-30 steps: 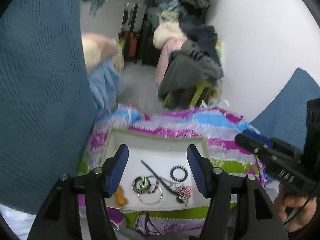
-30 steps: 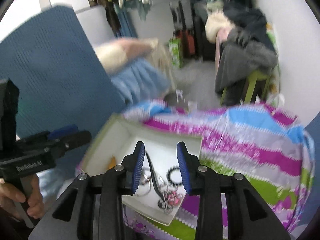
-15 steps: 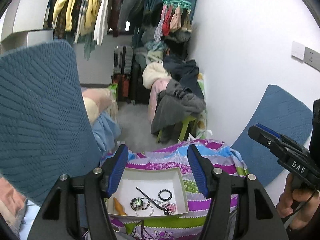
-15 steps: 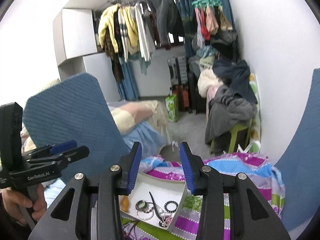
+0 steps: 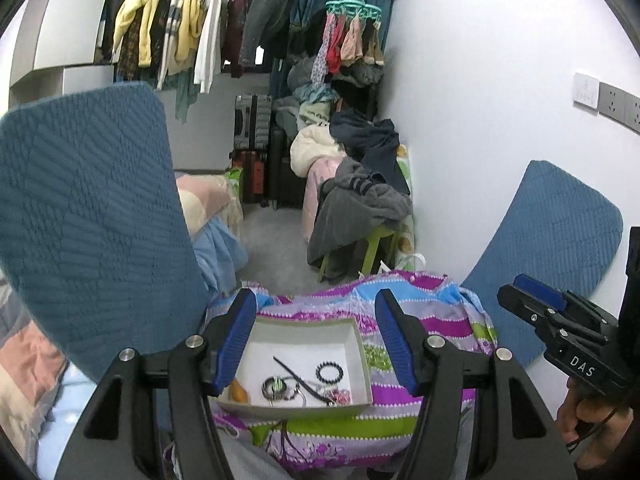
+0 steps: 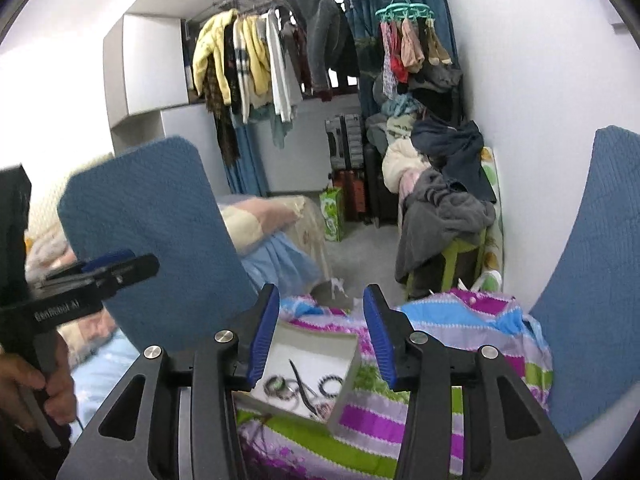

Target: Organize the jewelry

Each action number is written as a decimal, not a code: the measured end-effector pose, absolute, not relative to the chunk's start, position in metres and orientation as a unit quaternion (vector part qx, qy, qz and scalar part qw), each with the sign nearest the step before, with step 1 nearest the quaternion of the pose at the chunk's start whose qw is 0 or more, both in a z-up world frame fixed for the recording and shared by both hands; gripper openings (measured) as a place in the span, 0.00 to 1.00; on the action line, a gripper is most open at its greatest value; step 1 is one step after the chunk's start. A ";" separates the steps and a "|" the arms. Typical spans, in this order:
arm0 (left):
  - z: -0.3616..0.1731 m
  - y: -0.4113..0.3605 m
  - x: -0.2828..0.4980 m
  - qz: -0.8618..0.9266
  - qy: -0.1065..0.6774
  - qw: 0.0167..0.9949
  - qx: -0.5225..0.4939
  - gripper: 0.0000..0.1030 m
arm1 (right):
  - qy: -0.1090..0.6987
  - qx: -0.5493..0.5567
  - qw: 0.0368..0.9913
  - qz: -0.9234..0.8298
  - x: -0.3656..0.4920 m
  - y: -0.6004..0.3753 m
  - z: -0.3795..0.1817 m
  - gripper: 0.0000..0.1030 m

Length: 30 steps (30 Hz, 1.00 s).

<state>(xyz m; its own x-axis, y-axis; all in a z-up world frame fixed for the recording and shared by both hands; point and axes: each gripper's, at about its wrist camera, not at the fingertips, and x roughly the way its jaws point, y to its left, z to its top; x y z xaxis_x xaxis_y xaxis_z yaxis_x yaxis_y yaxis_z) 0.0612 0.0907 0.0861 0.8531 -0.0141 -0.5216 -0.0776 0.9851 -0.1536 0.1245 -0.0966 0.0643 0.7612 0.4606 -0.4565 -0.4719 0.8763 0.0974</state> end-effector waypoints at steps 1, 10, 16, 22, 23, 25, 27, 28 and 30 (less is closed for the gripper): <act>0.083 0.090 0.059 0.020 0.275 0.957 -0.085 0.60 | 0.243 -0.010 0.939 0.245 0.122 -0.098 0.062 0.42; 0.048 0.081 0.055 0.003 0.311 0.946 -0.093 0.60 | 0.281 -0.013 0.931 0.232 0.101 -0.100 0.024 0.47; 0.029 0.078 0.058 0.004 0.327 0.940 -0.097 0.65 | 0.313 -0.018 0.924 0.219 0.096 -0.099 -0.002 0.55; 0.016 0.083 0.059 0.020 0.332 0.939 -0.093 0.79 | 0.315 -0.021 0.930 0.188 0.094 -0.104 -0.015 0.80; 0.014 0.085 0.059 0.021 0.335 0.937 -0.094 0.79 | 0.320 -0.019 0.929 0.186 0.096 -0.104 -0.017 0.81; 0.007 0.087 0.059 0.025 0.343 0.934 -0.094 0.79 | 0.326 -0.016 0.927 0.184 0.098 -0.104 -0.021 0.87; 0.004 0.089 0.059 0.029 0.348 0.932 -0.092 0.79 | 0.328 -0.014 0.927 0.179 0.098 -0.105 -0.024 0.92; 0.001 0.090 0.059 0.031 0.351 0.931 -0.092 0.79 | 0.329 -0.012 0.928 0.176 0.098 -0.106 -0.026 0.95; -0.004 0.091 0.058 0.030 0.355 0.930 -0.093 0.79 | 0.330 -0.009 0.928 0.172 0.098 -0.107 -0.028 0.97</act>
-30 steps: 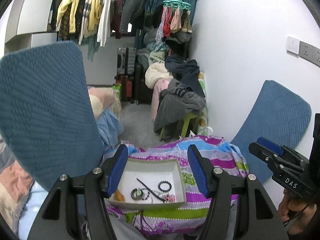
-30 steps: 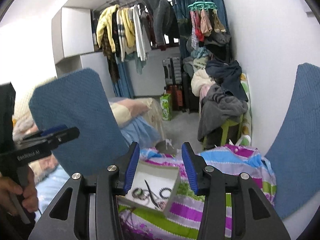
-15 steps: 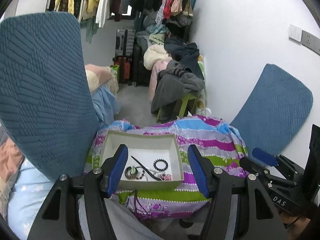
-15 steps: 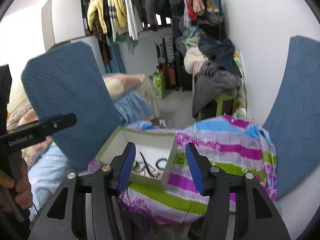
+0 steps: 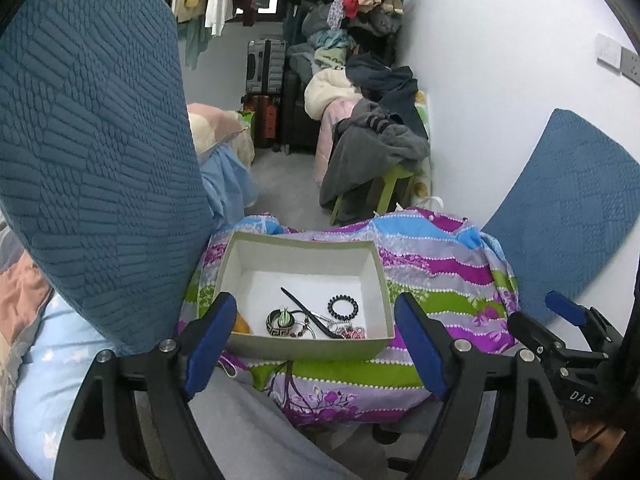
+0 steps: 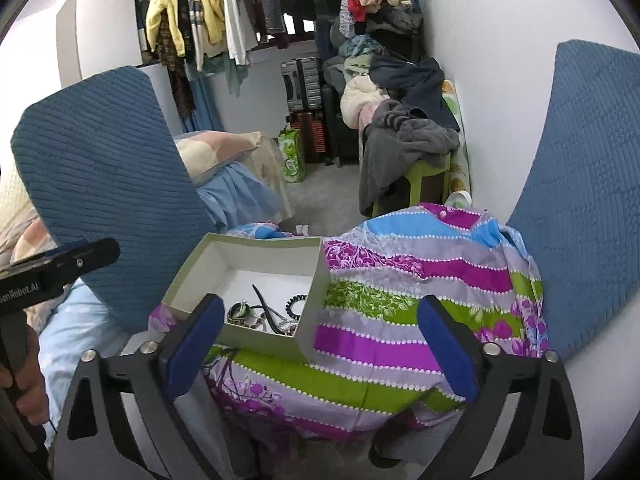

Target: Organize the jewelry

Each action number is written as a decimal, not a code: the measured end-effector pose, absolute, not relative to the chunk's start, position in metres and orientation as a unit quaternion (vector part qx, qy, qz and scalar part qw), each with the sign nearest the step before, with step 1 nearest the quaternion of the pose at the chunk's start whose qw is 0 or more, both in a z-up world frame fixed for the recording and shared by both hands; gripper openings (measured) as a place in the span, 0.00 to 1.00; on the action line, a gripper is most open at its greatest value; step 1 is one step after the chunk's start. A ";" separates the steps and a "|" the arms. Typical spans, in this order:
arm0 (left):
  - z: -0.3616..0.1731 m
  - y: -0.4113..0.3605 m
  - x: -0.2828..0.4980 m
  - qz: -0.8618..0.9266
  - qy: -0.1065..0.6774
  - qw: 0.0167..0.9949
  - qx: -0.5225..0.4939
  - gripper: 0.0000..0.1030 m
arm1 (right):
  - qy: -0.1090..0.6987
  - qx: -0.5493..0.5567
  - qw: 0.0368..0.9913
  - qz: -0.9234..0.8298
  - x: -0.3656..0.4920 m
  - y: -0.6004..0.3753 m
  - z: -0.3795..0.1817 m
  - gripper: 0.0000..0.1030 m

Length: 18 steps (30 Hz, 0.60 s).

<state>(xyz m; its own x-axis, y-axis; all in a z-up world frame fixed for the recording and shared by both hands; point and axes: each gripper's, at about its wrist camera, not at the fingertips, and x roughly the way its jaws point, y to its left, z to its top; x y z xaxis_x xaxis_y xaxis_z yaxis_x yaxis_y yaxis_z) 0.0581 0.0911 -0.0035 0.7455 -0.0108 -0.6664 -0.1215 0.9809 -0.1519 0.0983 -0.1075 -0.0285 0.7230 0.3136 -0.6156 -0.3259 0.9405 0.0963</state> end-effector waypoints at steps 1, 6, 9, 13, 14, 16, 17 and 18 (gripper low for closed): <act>-0.005 0.092 0.058 0.031 0.357 0.929 -0.093 0.79 | 0.332 -0.008 0.928 0.170 0.099 -0.108 -0.030 0.97; -0.010 0.090 0.058 0.030 0.364 0.926 -0.092 0.79 | 0.343 -0.006 0.925 0.162 0.100 -0.109 -0.040 0.99; -0.011 0.087 0.058 0.031 0.367 0.926 -0.087 0.79 | 0.345 -0.008 0.925 0.159 0.100 -0.108 -0.043 0.99; -0.013 0.085 0.060 0.030 0.370 0.925 -0.085 0.79 | 0.342 -0.011 0.928 0.151 0.098 -0.107 -0.044 1.00; -0.013 0.085 0.061 0.031 0.371 0.924 -0.084 0.79 | 0.340 -0.011 0.929 0.149 0.097 -0.108 -0.044 1.00; -0.013 0.083 0.061 0.030 0.373 0.924 -0.082 0.79 | 0.339 -0.008 0.929 0.148 0.097 -0.109 -0.045 1.00; -0.013 0.082 0.062 0.031 0.374 0.924 -0.079 0.79 | 0.340 -0.007 0.929 0.148 0.097 -0.109 -0.045 1.00; -0.013 0.081 0.062 0.033 0.374 0.924 -0.077 0.79 | 0.340 -0.007 0.929 0.147 0.097 -0.110 -0.045 1.00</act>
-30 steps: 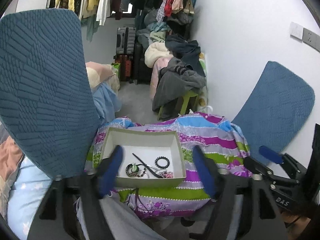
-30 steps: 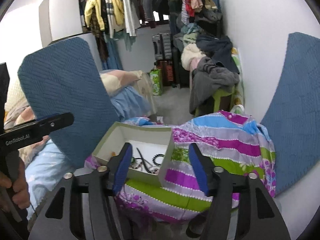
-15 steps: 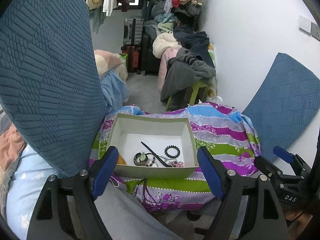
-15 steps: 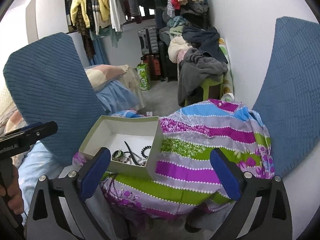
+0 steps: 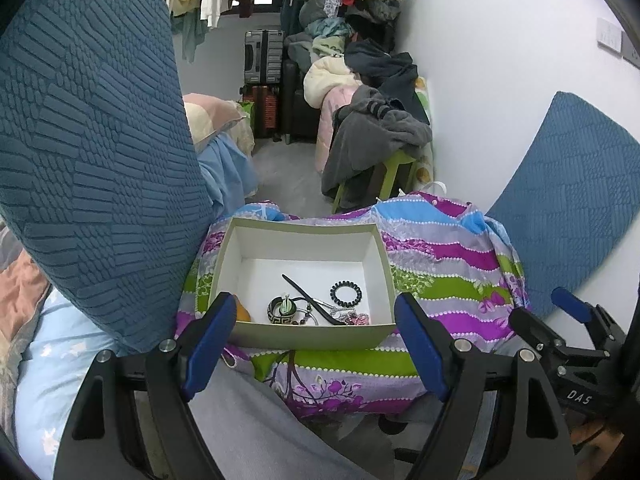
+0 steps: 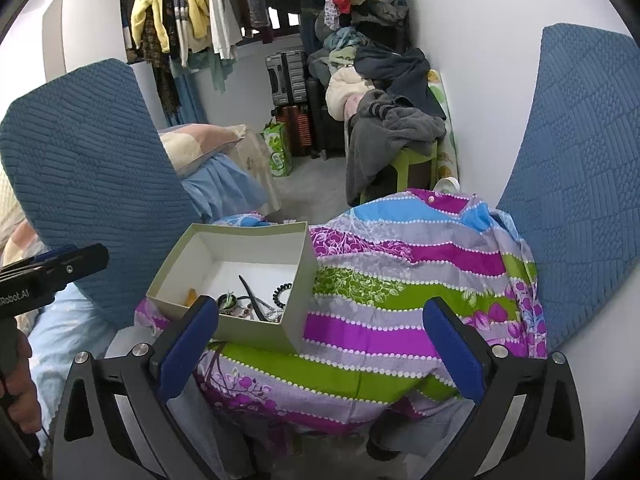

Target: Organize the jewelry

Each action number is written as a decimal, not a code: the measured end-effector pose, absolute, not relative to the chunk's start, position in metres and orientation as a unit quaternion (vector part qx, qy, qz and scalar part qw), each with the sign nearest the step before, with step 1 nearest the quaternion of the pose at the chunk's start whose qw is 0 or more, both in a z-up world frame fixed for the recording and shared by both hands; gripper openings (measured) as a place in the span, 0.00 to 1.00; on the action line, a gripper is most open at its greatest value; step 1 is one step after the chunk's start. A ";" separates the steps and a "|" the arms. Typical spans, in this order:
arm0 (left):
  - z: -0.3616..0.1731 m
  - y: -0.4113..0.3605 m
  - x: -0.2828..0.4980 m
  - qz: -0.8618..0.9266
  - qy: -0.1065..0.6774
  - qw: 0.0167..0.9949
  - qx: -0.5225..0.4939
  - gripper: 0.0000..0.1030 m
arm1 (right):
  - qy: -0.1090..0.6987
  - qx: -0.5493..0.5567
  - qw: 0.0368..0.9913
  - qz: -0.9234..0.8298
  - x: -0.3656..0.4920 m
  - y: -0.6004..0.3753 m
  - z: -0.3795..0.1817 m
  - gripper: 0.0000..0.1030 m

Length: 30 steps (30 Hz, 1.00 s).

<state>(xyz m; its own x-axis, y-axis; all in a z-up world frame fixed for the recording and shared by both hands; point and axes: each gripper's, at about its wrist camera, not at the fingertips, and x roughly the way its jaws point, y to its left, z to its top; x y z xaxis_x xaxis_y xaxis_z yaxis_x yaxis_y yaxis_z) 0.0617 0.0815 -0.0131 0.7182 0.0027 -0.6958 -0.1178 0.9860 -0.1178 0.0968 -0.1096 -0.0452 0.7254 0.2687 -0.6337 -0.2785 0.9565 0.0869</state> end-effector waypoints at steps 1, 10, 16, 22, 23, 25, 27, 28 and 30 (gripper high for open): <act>-0.013 0.081 0.062 0.033 0.374 0.924 -0.075 0.79 | 0.340 -0.008 0.929 0.146 0.097 -0.110 -0.045 1.00; -0.016 0.088 0.062 0.051 0.383 0.919 -0.079 0.79 | 0.333 -0.013 0.933 0.136 0.098 -0.114 -0.042 1.00; -0.017 0.089 0.061 0.056 0.382 0.919 -0.077 0.79 | 0.332 -0.024 0.934 0.130 0.099 -0.113 -0.042 1.00; -0.016 0.088 0.059 0.052 0.380 0.921 -0.072 0.79 | 0.330 -0.033 0.934 0.135 0.097 -0.110 -0.041 1.00; -0.016 0.087 0.059 0.052 0.382 0.920 -0.071 0.79 | 0.330 -0.035 0.934 0.135 0.096 -0.110 -0.041 1.00; -0.015 0.086 0.058 0.054 0.382 0.920 -0.068 0.79 | 0.328 -0.036 0.934 0.133 0.096 -0.109 -0.041 1.00; -0.014 0.086 0.057 0.054 0.381 0.921 -0.067 0.79 | 0.327 -0.039 0.935 0.133 0.096 -0.109 -0.040 1.00; -0.013 0.086 0.057 0.054 0.380 0.921 -0.065 0.79 | 0.327 -0.041 0.935 0.132 0.096 -0.109 -0.040 1.00; -0.011 0.085 0.057 0.056 0.375 0.923 -0.058 0.79 | 0.326 -0.043 0.935 0.131 0.096 -0.109 -0.040 1.00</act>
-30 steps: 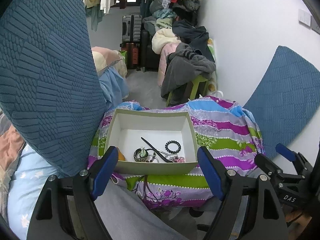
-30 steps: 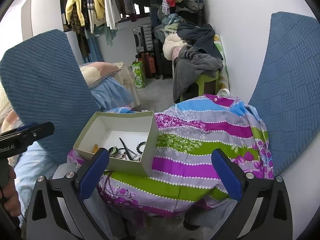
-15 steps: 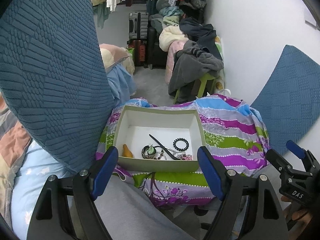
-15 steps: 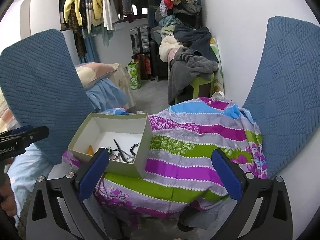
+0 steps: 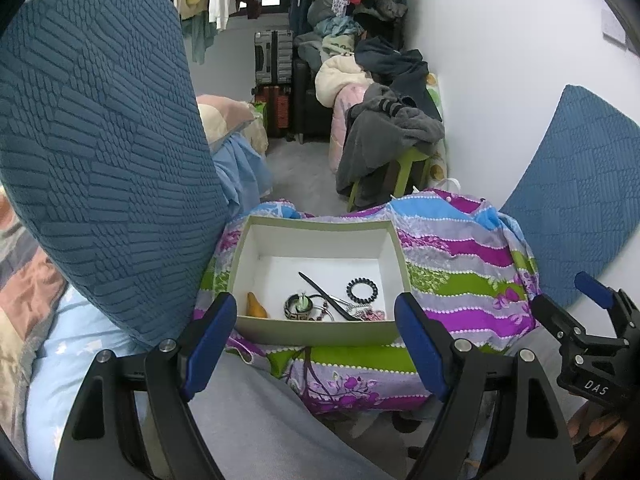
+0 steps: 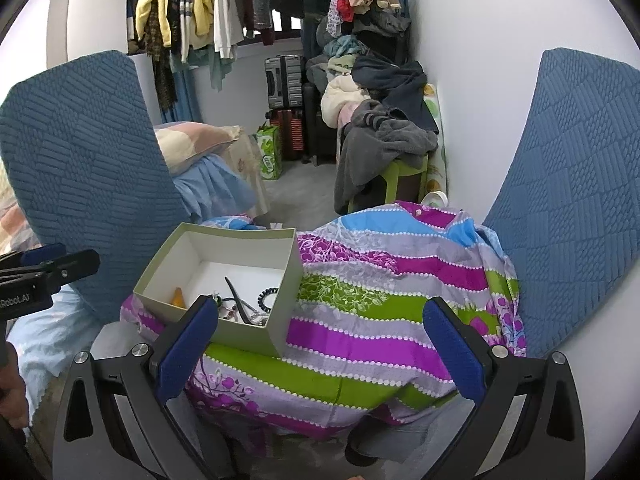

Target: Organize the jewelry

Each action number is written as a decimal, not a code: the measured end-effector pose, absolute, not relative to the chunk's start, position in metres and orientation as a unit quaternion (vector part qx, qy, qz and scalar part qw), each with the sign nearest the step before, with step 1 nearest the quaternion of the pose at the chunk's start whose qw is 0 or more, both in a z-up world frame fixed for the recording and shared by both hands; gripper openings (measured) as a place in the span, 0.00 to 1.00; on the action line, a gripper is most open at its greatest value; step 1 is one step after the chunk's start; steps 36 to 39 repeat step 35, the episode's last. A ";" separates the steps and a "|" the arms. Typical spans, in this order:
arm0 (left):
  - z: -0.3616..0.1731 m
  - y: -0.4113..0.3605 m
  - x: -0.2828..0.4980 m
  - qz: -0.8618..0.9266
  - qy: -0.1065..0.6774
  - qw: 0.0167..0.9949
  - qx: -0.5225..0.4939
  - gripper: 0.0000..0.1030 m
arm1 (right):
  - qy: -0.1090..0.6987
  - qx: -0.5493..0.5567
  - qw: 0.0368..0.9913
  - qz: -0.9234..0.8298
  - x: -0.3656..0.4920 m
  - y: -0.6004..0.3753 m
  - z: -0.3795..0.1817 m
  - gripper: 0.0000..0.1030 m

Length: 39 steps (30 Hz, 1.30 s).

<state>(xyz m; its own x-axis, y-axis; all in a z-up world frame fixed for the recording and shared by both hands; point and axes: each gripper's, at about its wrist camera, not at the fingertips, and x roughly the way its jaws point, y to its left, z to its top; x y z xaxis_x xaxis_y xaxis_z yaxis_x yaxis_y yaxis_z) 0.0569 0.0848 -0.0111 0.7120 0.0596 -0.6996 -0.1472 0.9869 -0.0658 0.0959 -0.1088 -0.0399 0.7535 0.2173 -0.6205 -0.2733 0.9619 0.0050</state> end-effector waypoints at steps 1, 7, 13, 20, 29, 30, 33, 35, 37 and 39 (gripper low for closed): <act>-0.010 0.084 0.057 0.053 0.374 0.924 -0.058 0.79 | 0.325 -0.044 0.936 0.131 0.095 -0.109 -0.040 1.00; -0.007 0.084 0.056 0.053 0.370 0.926 -0.056 0.79 | 0.323 -0.047 0.936 0.129 0.095 -0.110 -0.038 1.00; -0.007 0.085 0.056 0.057 0.368 0.926 -0.056 0.79 | 0.322 -0.049 0.937 0.128 0.096 -0.113 -0.039 1.00; -0.008 0.089 0.055 0.059 0.369 0.926 -0.056 0.79 | 0.317 -0.052 0.939 0.126 0.095 -0.114 -0.038 1.00; -0.008 0.092 0.054 0.061 0.369 0.926 -0.057 0.79 | 0.314 -0.054 0.939 0.128 0.094 -0.114 -0.035 1.00; -0.008 0.093 0.054 0.061 0.369 0.926 -0.057 0.79 | 0.314 -0.054 0.939 0.128 0.094 -0.114 -0.035 1.00; -0.008 0.093 0.054 0.062 0.370 0.925 -0.055 0.79 | 0.313 -0.055 0.940 0.127 0.094 -0.114 -0.035 1.00; -0.008 0.092 0.054 0.063 0.370 0.925 -0.056 0.79 | 0.314 -0.055 0.939 0.127 0.094 -0.113 -0.035 1.00; -0.008 0.092 0.054 0.063 0.370 0.925 -0.056 0.79 | 0.314 -0.055 0.939 0.127 0.094 -0.113 -0.035 1.00; -0.008 0.092 0.054 0.063 0.370 0.925 -0.056 0.79 | 0.314 -0.055 0.939 0.127 0.094 -0.113 -0.035 1.00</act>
